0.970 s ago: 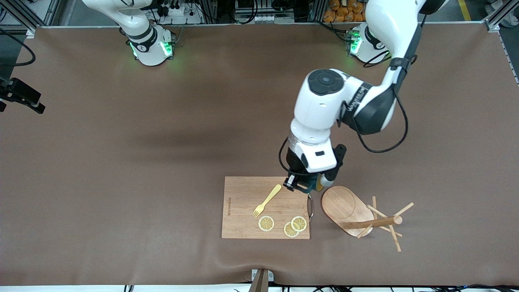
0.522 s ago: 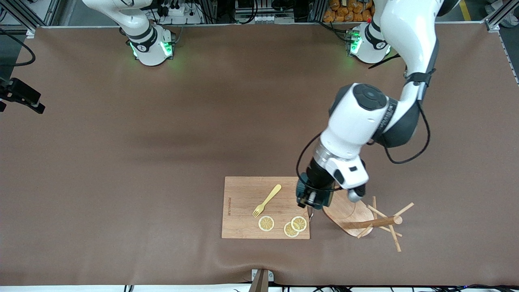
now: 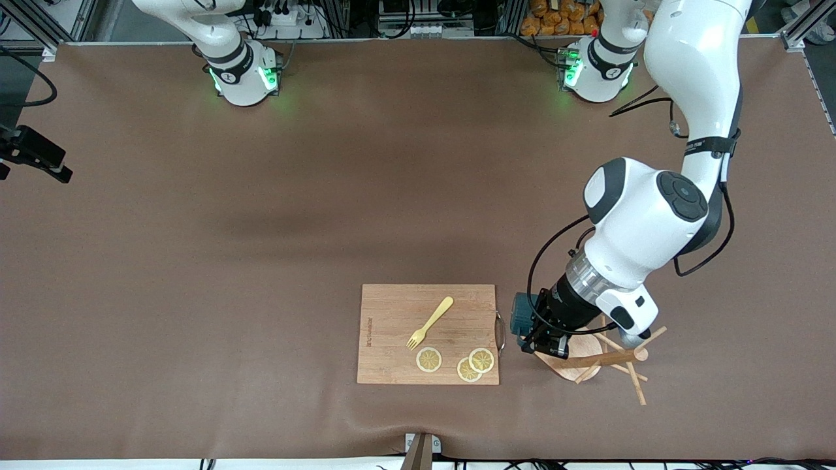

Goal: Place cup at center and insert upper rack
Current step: 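Lift the mug with the left gripper and carry it to the mug tree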

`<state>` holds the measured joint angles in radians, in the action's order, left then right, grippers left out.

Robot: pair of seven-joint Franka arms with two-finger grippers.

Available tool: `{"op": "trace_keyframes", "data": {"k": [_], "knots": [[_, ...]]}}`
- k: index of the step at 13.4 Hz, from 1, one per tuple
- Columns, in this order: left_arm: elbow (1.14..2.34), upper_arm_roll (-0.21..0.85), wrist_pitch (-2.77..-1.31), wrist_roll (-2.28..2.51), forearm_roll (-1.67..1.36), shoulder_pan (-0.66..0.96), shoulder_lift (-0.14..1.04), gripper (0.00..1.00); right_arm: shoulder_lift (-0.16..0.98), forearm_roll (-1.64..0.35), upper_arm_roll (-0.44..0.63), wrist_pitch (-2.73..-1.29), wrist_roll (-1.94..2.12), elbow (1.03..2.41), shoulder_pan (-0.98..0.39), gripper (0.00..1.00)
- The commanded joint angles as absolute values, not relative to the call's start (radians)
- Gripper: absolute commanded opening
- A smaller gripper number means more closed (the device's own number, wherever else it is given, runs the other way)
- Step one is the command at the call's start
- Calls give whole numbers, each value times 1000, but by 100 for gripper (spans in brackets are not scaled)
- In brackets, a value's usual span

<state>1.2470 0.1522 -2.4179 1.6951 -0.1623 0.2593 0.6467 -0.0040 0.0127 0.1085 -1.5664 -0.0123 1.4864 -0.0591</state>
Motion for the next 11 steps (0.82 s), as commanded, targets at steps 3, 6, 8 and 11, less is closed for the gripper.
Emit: {"op": "trace_keyframes", "data": {"k": [3, 6, 8, 11], "knots": [[1278, 161, -2433, 1646, -199, 233, 641, 0, -2, -3, 110, -1552, -25, 1471, -63, 100], [1284, 161, -2425, 1643, -199, 221, 634, 0, -2, -3, 110, -1551, -25, 1471, -63, 100], [1287, 161, -2421, 1641, -199, 207, 632, 0, -2, -3, 110, -1551, -25, 1470, -63, 100], [1290, 161, -2415, 1635, -199, 190, 629, 0, -2, -5, 110, -1551, -25, 1470, -63, 100]]}}
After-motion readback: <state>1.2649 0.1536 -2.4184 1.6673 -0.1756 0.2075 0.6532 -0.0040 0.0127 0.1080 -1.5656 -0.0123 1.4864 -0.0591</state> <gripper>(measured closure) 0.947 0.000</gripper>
